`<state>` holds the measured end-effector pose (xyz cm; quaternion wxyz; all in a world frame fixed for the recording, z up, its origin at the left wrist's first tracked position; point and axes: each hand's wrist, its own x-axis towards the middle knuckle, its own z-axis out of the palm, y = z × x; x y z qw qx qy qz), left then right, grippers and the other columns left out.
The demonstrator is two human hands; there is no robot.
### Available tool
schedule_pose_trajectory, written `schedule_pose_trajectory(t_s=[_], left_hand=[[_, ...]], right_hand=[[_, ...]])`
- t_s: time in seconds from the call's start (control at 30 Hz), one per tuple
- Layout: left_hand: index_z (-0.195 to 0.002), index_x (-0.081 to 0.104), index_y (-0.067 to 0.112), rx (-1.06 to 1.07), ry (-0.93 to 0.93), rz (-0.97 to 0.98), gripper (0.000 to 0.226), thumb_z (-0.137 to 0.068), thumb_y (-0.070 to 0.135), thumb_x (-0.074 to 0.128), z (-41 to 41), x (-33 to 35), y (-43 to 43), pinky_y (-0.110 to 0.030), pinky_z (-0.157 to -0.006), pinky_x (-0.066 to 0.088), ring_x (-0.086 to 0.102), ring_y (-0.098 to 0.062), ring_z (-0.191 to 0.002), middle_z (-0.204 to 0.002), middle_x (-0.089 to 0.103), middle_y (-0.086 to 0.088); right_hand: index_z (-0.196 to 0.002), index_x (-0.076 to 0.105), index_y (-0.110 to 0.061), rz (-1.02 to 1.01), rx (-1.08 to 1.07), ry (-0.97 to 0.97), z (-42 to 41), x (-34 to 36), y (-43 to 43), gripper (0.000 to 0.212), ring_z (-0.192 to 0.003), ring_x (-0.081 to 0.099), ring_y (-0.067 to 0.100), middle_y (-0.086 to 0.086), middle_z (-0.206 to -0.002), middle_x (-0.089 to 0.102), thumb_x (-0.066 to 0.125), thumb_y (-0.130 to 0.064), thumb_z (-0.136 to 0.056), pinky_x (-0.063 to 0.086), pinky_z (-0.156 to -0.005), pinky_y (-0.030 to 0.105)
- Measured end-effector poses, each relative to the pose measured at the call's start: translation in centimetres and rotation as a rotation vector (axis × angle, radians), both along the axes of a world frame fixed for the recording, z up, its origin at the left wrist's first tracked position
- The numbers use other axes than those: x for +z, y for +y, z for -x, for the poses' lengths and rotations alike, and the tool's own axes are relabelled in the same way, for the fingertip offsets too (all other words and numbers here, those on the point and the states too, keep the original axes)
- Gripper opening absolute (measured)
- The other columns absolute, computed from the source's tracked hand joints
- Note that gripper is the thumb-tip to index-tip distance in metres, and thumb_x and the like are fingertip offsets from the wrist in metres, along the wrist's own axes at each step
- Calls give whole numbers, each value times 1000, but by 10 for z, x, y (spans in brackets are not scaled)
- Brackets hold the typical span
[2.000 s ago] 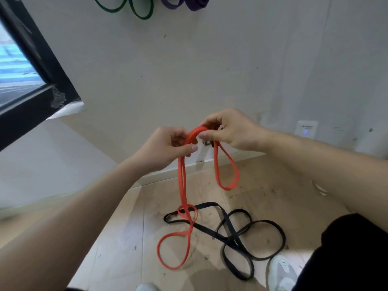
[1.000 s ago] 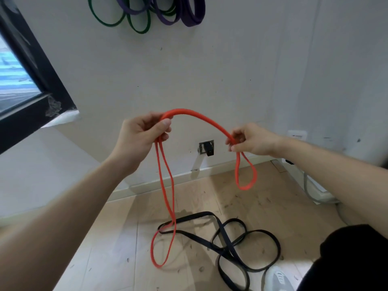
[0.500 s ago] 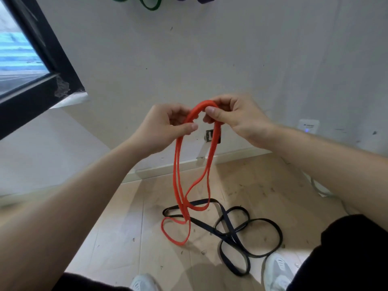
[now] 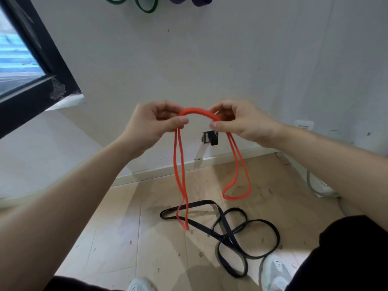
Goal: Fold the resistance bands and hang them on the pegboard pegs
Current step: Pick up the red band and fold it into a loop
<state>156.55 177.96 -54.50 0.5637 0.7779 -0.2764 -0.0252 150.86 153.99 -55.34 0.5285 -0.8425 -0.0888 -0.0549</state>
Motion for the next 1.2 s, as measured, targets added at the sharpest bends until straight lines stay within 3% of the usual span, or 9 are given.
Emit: schedule_pose_trajectory(t_s=[0.1, 0.2, 0.33, 0.47, 0.57, 0.8, 0.97, 1.2], left_hand=[[-103, 75, 10, -12, -102, -7, 20, -84, 11, 80, 9, 3, -16, -28, -86, 60, 76, -15, -90, -93, 79, -1], [-108, 73, 9, -4, -168, -21, 24, -85, 14, 80, 14, 3, -25, -27, -85, 60, 76, -12, -89, -95, 78, -1], [-109, 71, 8, -43, -126, -102, 29, -83, 14, 82, 11, -2, -19, -24, -82, 60, 77, -12, -88, -94, 79, -1], [-102, 75, 14, -74, -78, -236, 19, -84, 13, 80, 10, -12, -12, -23, -85, 60, 75, -8, -86, -92, 77, 2], [-101, 75, 14, -66, -58, -192, 17, -85, 13, 79, 11, -9, -10, -24, -85, 60, 76, -11, -87, -92, 78, -1], [-114, 66, 9, -33, -34, 23, 38, -80, 10, 84, 18, -2, -11, -33, -86, 61, 78, -21, -86, -85, 80, -7], [-124, 61, 10, -35, -82, 6, 49, -81, 12, 83, 20, -4, -14, -29, -84, 61, 78, -20, -84, -85, 79, -7], [-114, 69, 14, -135, 25, -166, 38, -79, 16, 83, 14, -25, -10, -24, -80, 59, 76, -12, -86, -95, 77, -5]], right_hand=[[-112, 69, -14, 49, 71, -22, 1, -1, 12, 24, -91, 73, 24, 11, -97, 75, 75, -14, -88, 61, -85, 41], [-108, 71, -14, 87, 53, -100, 0, 0, 20, 18, -89, 73, 13, 2, -94, 74, 72, -16, -91, 59, -81, 27], [-104, 74, -20, 123, -14, -144, 0, 2, 19, 12, -83, 69, 6, -6, -88, 73, 69, -19, -93, 57, -77, 23], [-103, 74, -21, 109, -39, -170, 0, 3, 19, 11, -79, 66, 1, -9, -86, 71, 68, -17, -93, 54, -71, 17], [-105, 73, -20, 114, -41, -176, 2, 3, 21, 13, -83, 67, 3, -8, -89, 70, 69, -19, -93, 57, -75, 19], [-115, 68, -17, 274, 36, -270, 3, 2, 30, 25, -91, 70, 4, -8, -98, 71, 73, -22, -91, 54, -75, 15], [-110, 72, -13, 304, 77, -322, 5, 7, 27, 19, -87, 70, 5, -6, -95, 72, 74, -17, -91, 57, -75, 17], [-106, 71, -11, 190, 37, -276, 5, 10, 18, 17, -87, 71, 11, -2, -93, 72, 73, -11, -89, 61, -74, 26]])
